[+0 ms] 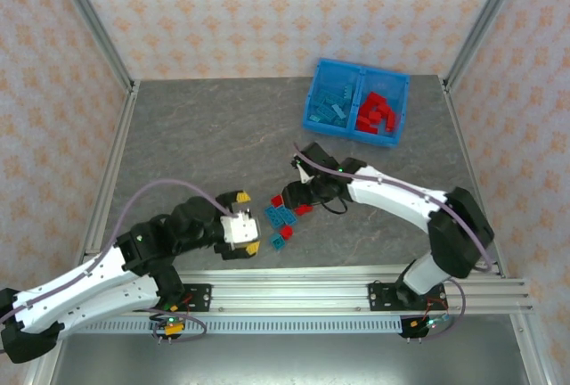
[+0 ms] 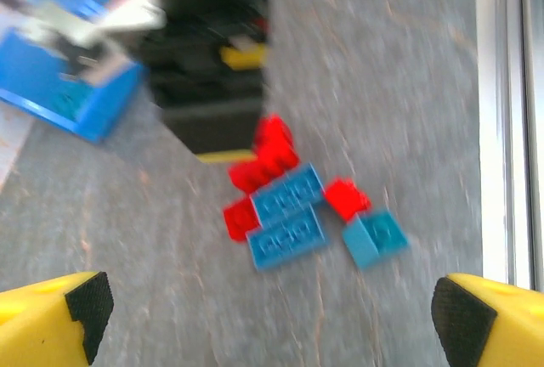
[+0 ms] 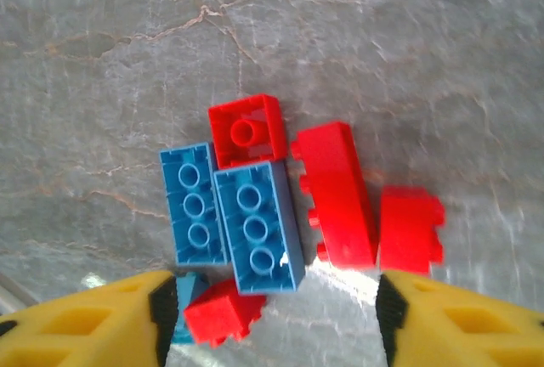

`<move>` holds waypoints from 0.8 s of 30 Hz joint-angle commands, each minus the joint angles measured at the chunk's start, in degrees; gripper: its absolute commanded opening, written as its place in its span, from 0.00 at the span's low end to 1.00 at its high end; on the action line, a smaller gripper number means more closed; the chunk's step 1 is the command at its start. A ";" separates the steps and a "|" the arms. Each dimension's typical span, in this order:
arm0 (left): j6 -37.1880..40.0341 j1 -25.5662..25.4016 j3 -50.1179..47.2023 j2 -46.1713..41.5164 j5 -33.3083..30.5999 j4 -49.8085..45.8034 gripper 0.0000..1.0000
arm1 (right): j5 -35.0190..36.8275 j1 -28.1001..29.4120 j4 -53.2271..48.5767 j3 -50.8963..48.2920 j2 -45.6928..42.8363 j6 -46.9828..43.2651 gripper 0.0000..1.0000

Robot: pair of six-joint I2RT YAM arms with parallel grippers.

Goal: Sort the legos into containers by color

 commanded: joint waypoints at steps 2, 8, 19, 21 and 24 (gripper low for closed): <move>11.18 0.02 -2.66 -1.71 0.25 -1.87 1.00 | 5.30 0.17 -2.15 3.93 5.89 -2.32 0.51; 10.99 0.02 -3.69 -2.97 -1.33 -4.20 1.00 | 7.52 0.84 -4.86 9.19 13.05 -4.38 0.49; 12.22 0.15 -5.79 -5.56 -3.43 -4.72 1.00 | 12.46 2.03 -9.42 10.92 19.64 -4.93 0.37; 12.52 0.17 -5.97 -5.21 -3.47 -4.95 1.00 | 12.97 2.03 -9.24 10.41 20.13 -4.59 0.29; 12.79 0.32 -5.89 -4.85 -3.35 -4.94 1.00 | 12.89 2.03 -8.18 10.01 18.89 -3.38 0.23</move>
